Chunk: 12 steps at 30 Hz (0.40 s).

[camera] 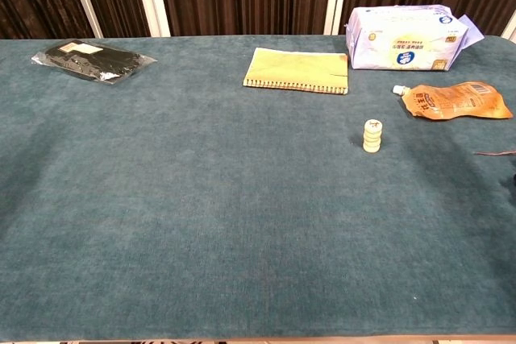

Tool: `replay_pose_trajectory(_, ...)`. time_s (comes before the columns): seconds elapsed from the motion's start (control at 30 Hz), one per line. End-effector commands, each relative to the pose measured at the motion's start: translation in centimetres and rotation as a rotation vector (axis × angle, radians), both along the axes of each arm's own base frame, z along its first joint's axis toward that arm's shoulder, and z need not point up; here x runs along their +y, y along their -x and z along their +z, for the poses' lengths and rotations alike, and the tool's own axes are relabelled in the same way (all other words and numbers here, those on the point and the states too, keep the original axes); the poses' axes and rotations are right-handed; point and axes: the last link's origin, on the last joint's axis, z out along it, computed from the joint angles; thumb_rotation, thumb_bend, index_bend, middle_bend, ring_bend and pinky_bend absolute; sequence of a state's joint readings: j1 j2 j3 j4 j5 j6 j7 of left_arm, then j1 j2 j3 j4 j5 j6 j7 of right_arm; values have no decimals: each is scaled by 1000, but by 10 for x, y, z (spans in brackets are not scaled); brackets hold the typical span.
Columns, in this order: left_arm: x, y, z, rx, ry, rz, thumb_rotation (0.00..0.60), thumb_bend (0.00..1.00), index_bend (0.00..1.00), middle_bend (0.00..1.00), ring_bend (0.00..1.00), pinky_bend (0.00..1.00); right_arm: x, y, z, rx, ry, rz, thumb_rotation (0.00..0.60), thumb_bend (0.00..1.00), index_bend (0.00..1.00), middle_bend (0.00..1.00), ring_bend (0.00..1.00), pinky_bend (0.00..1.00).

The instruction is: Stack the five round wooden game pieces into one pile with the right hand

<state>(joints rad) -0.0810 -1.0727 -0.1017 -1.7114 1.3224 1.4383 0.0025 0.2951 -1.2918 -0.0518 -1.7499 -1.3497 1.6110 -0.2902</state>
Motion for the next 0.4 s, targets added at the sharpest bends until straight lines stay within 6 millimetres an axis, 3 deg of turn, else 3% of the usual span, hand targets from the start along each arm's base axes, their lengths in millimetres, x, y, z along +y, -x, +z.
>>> replay_pose_trajectory(0.03, 0, 0, 0, 5, 3, 0, 600, 485, 137, 0, 0, 0, 28, 19, -4, 30, 34, -24, 600, 417, 106, 0, 0, 0)
replay_pose_trajectory(0.4, -1, 2, -2, 51, 27, -10, 600, 485, 136, 0, 0, 0, 38, 30, 0, 52, 56, -28, 600, 416, 93, 0, 0, 0)
